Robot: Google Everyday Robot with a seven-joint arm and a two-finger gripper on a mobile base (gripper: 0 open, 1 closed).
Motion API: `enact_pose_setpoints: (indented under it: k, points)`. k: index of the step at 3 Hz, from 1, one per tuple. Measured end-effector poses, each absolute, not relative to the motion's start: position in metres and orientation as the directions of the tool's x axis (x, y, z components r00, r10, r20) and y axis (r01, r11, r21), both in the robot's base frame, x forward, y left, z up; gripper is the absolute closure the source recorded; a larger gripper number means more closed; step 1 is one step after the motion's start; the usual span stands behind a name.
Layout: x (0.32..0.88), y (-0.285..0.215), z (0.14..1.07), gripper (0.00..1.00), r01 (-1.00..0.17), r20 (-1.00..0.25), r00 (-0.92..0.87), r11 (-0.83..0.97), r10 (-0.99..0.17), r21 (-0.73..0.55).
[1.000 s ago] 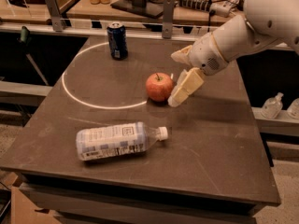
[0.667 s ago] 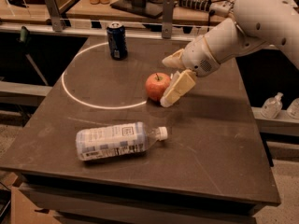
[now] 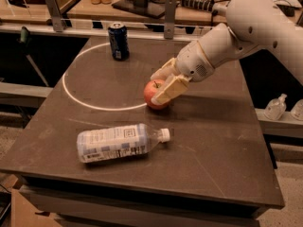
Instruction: Pick apple
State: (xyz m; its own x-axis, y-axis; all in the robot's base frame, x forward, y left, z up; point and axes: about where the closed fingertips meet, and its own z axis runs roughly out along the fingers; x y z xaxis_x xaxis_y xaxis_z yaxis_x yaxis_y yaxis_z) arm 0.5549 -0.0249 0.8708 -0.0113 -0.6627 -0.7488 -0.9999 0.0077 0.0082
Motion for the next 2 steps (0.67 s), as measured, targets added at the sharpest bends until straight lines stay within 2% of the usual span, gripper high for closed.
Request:
enact_pose_setpoints:
  k: [1, 2]
  points:
    - [0.553, -0.025, 0.877, 0.92, -1.000, -0.769, 0.009, 0.006, -0.639, -0.016]
    - [0.558, -0.032, 0.911, 1.00, -0.996, -0.791, 0.022, 0.056, -0.611, -0.071]
